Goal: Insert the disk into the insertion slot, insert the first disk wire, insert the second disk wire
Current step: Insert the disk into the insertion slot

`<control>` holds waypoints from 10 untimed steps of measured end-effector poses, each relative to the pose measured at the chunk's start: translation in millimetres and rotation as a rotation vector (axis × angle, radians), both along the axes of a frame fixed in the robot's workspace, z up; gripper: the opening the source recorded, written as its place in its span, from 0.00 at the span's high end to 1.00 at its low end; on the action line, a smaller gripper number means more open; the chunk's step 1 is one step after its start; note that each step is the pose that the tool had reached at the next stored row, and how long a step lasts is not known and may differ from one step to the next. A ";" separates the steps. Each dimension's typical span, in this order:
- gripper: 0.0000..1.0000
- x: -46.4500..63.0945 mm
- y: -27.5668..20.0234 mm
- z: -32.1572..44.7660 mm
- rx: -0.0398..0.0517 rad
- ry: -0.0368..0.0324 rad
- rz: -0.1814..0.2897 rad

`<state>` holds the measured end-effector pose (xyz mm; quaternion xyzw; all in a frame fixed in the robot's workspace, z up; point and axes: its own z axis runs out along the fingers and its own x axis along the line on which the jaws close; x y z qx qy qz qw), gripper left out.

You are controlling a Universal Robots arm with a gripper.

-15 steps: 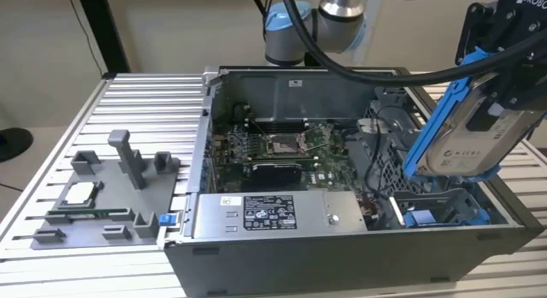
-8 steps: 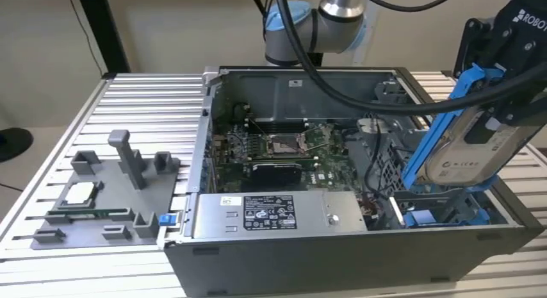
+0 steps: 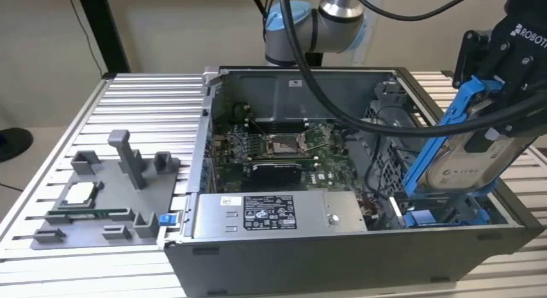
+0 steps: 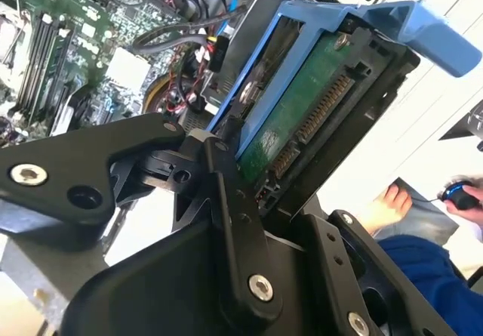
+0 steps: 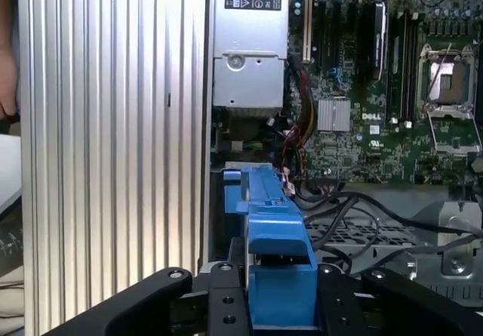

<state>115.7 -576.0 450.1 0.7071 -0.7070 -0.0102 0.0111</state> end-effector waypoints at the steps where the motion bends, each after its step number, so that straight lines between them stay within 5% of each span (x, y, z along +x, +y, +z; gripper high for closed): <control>1: 1.00 0.4 0.0 -2.0 0.0000 -0.0001 0.000; 10: 1.00 4.4 -0.1 -18.3 0.0000 -0.0002 0.001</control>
